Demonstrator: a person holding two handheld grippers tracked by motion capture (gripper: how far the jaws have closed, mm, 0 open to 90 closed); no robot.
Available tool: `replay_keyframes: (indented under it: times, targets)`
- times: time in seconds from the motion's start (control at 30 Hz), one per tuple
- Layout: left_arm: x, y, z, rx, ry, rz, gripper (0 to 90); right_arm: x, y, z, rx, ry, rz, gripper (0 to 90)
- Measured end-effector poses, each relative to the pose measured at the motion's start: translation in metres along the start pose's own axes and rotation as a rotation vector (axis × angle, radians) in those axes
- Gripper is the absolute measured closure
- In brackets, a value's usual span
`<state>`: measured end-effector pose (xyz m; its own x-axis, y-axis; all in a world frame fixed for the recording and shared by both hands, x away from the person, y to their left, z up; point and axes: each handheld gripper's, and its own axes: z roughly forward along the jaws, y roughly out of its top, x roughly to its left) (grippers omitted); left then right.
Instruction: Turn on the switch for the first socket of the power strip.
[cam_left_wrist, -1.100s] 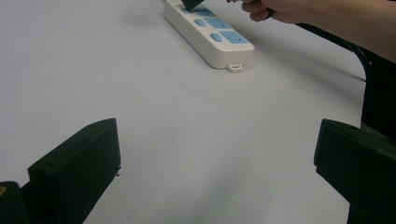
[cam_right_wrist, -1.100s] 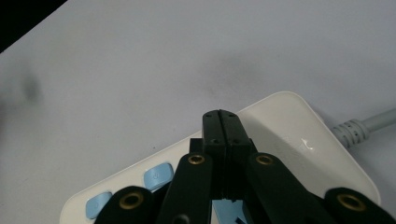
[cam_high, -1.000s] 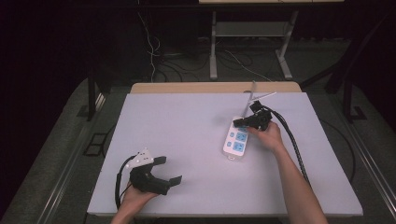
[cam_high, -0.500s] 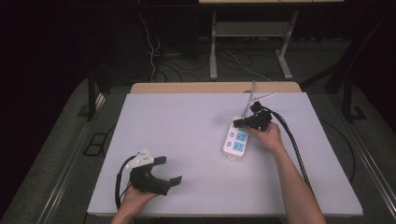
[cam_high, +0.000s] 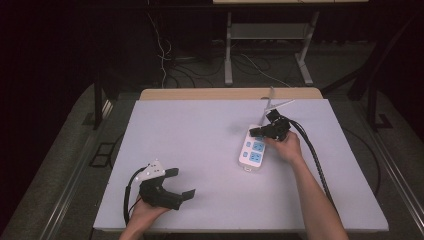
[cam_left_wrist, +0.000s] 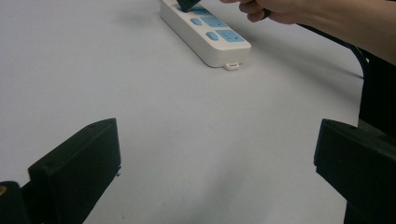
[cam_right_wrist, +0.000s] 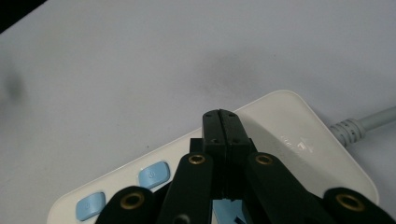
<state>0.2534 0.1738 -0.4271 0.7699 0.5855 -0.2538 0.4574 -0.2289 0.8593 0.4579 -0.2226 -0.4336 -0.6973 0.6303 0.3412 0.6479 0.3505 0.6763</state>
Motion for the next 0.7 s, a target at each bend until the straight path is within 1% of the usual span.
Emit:
replay_keyframes:
  times: [0.03, 0.1, 0.17, 0.2, 0.27, 0.3, 0.37, 0.43, 0.53, 0.7]
  targets:
    - [0.0004, -0.0001, 0.0000, -0.001, 0.001, -0.002, 0.0, -0.0006, -0.0001, -0.0001, 0.000, 0.004, 0.004, 90.0]
    - [0.0014, 0.0000, 0.0003, 0.002, 0.001, -0.001, 0.0, -0.0001, 0.0015, 0.0001, 0.005, -0.003, 0.000, 90.0]
    - [0.0017, 0.0003, 0.0006, 0.001, 0.000, -0.003, 0.0, -0.0002, 0.0021, 0.0002, 0.007, -0.003, 0.008, 90.0]
    - [0.0016, 0.0004, 0.0005, 0.002, 0.001, -0.002, 0.0, -0.0008, 0.0016, 0.0001, 0.003, -0.004, 0.021, 90.0]
    - [0.0017, 0.0003, 0.0003, 0.002, 0.001, -0.001, 0.0, -0.0031, 0.0002, 0.0001, -0.010, 0.012, 0.049, 90.0]
    - [0.0018, 0.0003, 0.0001, 0.002, 0.001, -0.001, 0.0, -0.0034, -0.0001, -0.0006, -0.025, 0.016, 0.058, 90.0]
    - [0.0022, 0.0003, -0.0001, -0.001, 0.001, -0.003, 0.0, -0.0027, 0.0005, -0.0009, -0.020, 0.003, 0.050, 90.0]
    - [0.0026, 0.0002, -0.0004, -0.001, 0.000, -0.005, 0.0, -0.0026, -0.0003, -0.0007, -0.029, 0.022, 0.061, 90.0]
    - [0.0029, 0.0001, -0.0006, -0.001, 0.000, -0.007, 0.0, -0.0023, -0.0015, -0.0010, -0.043, 0.034, 0.067, 90.0]
    - [0.0024, 0.0001, -0.0010, -0.001, 0.000, -0.005, 0.0, 0.0036, -0.0016, -0.0030, -0.039, 0.025, 0.049, 90.0]
